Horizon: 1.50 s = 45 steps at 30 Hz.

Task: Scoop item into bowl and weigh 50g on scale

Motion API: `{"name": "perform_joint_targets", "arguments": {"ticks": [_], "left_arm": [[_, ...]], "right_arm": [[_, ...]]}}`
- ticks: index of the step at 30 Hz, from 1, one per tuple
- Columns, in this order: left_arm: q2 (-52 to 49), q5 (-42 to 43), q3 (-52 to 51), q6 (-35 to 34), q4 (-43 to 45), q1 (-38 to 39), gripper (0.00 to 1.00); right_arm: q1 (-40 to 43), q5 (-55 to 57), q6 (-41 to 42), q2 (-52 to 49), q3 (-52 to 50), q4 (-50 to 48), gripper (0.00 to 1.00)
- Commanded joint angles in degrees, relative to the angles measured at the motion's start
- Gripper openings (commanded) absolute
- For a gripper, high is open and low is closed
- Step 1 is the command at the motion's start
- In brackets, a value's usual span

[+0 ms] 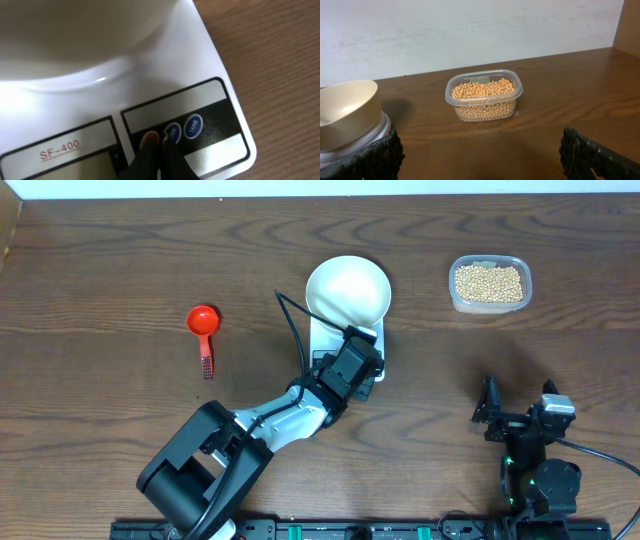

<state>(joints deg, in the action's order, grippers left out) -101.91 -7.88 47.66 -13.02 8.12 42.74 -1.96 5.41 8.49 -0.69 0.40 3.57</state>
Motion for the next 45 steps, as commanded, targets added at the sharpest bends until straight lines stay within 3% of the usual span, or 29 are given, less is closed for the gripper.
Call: {"name": "perform_joint_targets", "arguments": {"ticks": [1, 45], "left_arm": [[-1.1, -2.5, 0.3, 3.0, 0.6, -0.9, 0.07], [-3.7, 1.2, 0.2, 2.7, 1.7, -2.2, 0.08]], "right_arm": [[-0.5, 0.3, -0.4, 0.4, -0.1, 0.1, 0.99], [-0.5, 0.3, -0.4, 0.4, -0.1, 0.1, 0.99]]}}
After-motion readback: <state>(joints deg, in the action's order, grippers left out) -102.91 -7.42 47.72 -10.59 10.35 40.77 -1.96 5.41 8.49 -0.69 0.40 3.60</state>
